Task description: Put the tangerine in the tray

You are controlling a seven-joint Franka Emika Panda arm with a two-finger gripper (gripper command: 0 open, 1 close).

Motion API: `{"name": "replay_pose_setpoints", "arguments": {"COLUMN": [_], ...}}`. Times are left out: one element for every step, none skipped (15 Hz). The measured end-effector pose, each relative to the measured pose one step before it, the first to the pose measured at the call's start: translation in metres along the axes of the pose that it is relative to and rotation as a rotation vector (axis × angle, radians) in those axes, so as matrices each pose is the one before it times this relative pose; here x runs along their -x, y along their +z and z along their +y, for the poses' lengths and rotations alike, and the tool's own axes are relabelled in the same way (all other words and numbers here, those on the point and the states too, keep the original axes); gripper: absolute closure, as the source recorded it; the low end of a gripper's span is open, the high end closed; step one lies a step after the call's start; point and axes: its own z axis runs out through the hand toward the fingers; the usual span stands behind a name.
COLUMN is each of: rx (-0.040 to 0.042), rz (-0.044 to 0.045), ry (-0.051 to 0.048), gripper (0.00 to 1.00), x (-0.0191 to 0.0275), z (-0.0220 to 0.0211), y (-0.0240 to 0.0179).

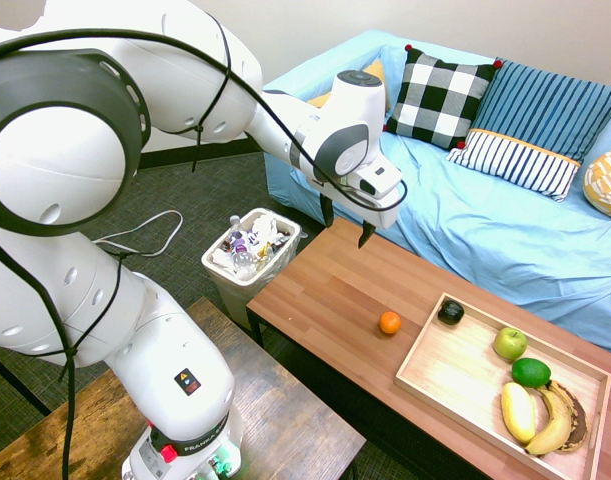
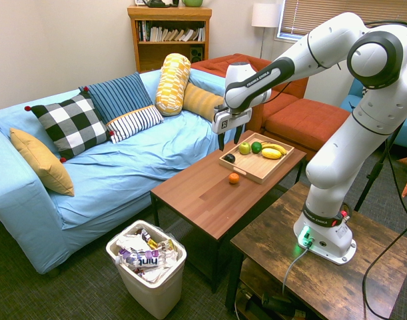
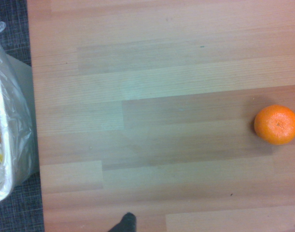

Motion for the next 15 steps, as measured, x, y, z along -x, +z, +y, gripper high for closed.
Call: {"name": "replay_pose_setpoints", "arguments": {"rx": [0.00163, 0.00879, 0.00632, 0.00532, 0.00487, 0.00494, 0.00941, 0.01468, 0.01648, 0.01399, 0.01877, 0.01786, 0.01439, 0.00681, 0.00483], "rz": [-0.00088, 0.00023, 0.00143, 0.00441, 0.01145, 0.01663, 0.01653, 0.00837, -0.00525, -0.00297, 0.00185, 0.00148, 0.00253, 0.00116, -0.00266], "ry": [-0.00082, -0.00342, 0.00410, 0.00787, 0.01623, 0.02320, 0.02480, 0.02613, 0.02363, 0.02409, 0.03208, 0.03288, 0.02995, 0.02578, 0.01604], "gripper": [0.00, 0.00, 0.00, 0.00, 0.00, 0.00, 0.00, 0.00, 0.00, 0.00, 0.00, 0.00, 0.00, 0.00, 0.00], "x": [-0.00040, -0.00025, -0.00138, -0.00324, -0.00641, -0.00812, -0.00827, -0.00744, -0.00689, -0.00734, -0.00817, -0.00900, -0.00887, -0.00900, -0.00705], "z": [-0.00047, -0.00030, -0.00211, -0.00322, -0.00477, -0.00441, -0.00321, -0.00173, 0.00035, 0.00141, 0.00247, 0.00334, 0.00330, 0.00263, 0.00222], "y": [0.00030, 0.00166, 0.00163, 0.00191, 0.00298, 0.00545, 0.01022, 0.01523, 0.01785, 0.01592, 0.01427, 0.01240, 0.01096, 0.01156, 0.01268]}}
